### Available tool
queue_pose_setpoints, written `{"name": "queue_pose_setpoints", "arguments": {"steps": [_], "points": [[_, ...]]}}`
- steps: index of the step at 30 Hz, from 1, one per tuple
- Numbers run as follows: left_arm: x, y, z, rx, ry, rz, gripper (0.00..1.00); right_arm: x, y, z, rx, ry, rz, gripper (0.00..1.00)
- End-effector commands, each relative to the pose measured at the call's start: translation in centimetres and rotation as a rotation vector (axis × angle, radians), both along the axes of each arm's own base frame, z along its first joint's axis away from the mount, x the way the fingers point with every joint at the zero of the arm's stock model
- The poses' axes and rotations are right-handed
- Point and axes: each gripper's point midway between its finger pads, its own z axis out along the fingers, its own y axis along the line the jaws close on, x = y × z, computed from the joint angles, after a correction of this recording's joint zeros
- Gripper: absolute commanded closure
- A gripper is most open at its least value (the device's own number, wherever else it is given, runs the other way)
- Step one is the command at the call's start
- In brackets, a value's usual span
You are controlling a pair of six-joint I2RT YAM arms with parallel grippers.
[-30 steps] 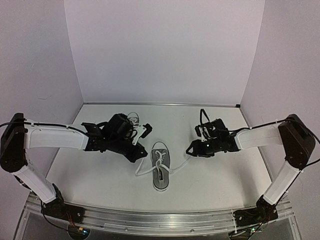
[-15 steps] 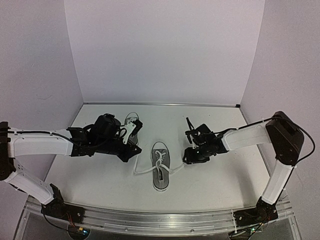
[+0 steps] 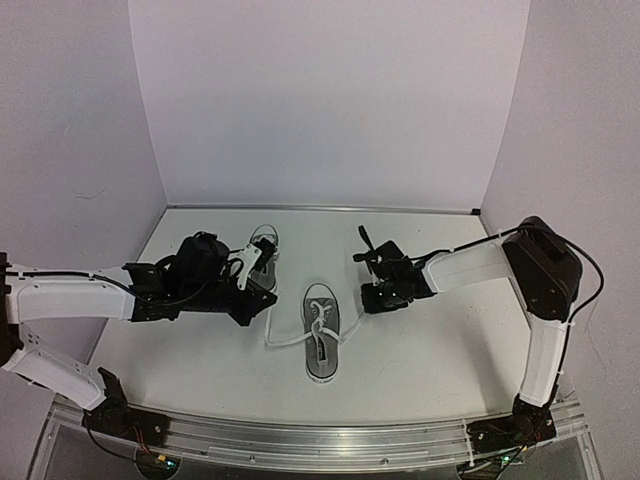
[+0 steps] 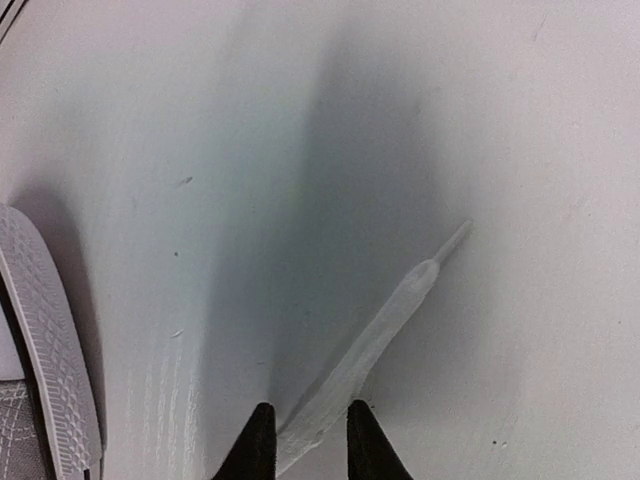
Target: Tie the shoes
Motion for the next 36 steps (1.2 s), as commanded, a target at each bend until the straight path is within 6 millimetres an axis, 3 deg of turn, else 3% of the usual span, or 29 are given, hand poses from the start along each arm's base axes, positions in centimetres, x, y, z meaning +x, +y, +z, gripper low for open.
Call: {"name": "queue_pose_setpoints", "arguments": {"steps": [1,6,9,12,15,18,22,25,34,36], "points": [[0.7,0.2,2.1,-0.067,-0.057,0.036,1.0,-1.9,-1.9,-2.2,-0.122,0.075,0.011,1.0],[0.7,0.3,2.1,-0.071,-0.059,0.038,1.0,-1.6,-0.9,1.5,-0.06,0.015,0.035,1.0],[0.6,0.4,2.1,-0.074,-0.064,0.041,1.0,-1.2,0.1,5.1,0.016,-0.048,0.048,1.0],[0.5,0.5,2.4,-0.091,-0.077,0.038,1.0,-1.1,1.7,10.5,0.145,-0.134,0.092,1.0],[0.1,0.7,3.4,-0.13,-0.101,0.024,1.0,-1.7,3.9,15.4,0.291,-0.194,0.178,1.0],[-0.7,1.4,4.7,-0.189,-0.139,0.014,1.0,-3.0,6.7,19.1,0.401,-0.225,0.288,1.0],[-1.3,3.3,5.4,-0.232,-0.179,0.056,1.0,-5.2,11.1,22.4,0.508,-0.252,0.429,1.0],[-2.0,4.2,4.8,-0.249,-0.173,0.062,1.0,-6.5,14.6,22.8,0.546,-0.24,0.515,1.0],[-4.6,7.0,3.3,-0.391,-0.139,0.088,1.0,-10.3,24.8,18.2,0.559,-0.152,0.671,1.0],[-4.9,7.6,3.2,-0.411,-0.138,0.1,1.0,-11.0,26.2,17.3,0.565,-0.127,0.692,0.89]]}}
